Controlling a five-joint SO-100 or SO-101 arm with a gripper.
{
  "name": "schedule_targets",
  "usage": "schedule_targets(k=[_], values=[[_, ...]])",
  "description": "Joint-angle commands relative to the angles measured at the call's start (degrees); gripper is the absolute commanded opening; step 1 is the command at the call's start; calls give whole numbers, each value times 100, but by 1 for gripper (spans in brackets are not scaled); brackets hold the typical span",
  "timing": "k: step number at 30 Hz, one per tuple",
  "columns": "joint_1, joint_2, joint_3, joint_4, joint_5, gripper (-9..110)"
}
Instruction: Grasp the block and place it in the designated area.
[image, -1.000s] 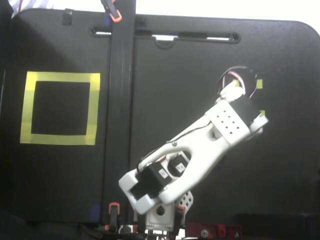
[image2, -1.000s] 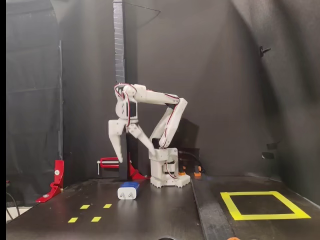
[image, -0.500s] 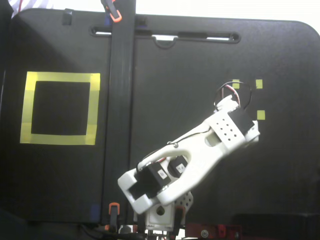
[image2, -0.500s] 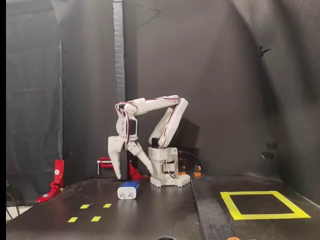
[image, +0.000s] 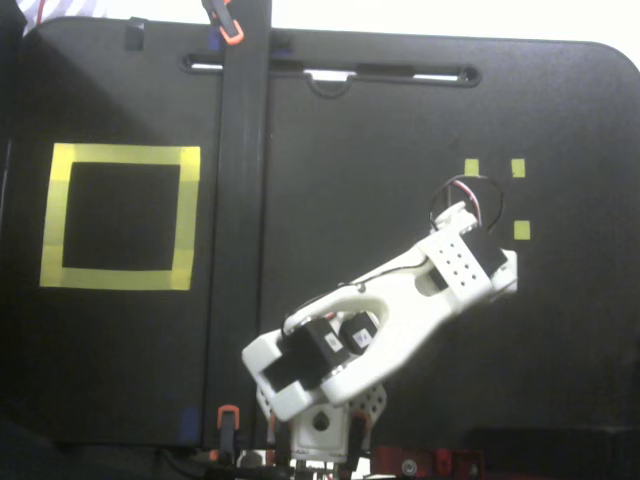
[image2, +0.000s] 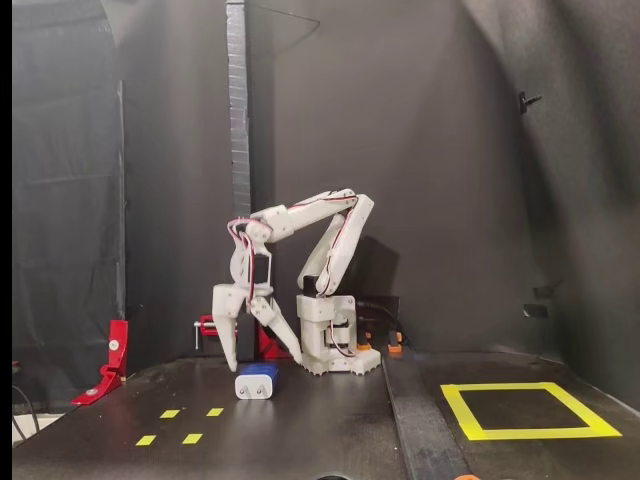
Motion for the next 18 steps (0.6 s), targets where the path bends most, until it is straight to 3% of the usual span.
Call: schedule_targets(k=[1, 18], values=[[18, -79, 9, -158, 35, 42], [-220, -501, 387, -826, 141, 42]])
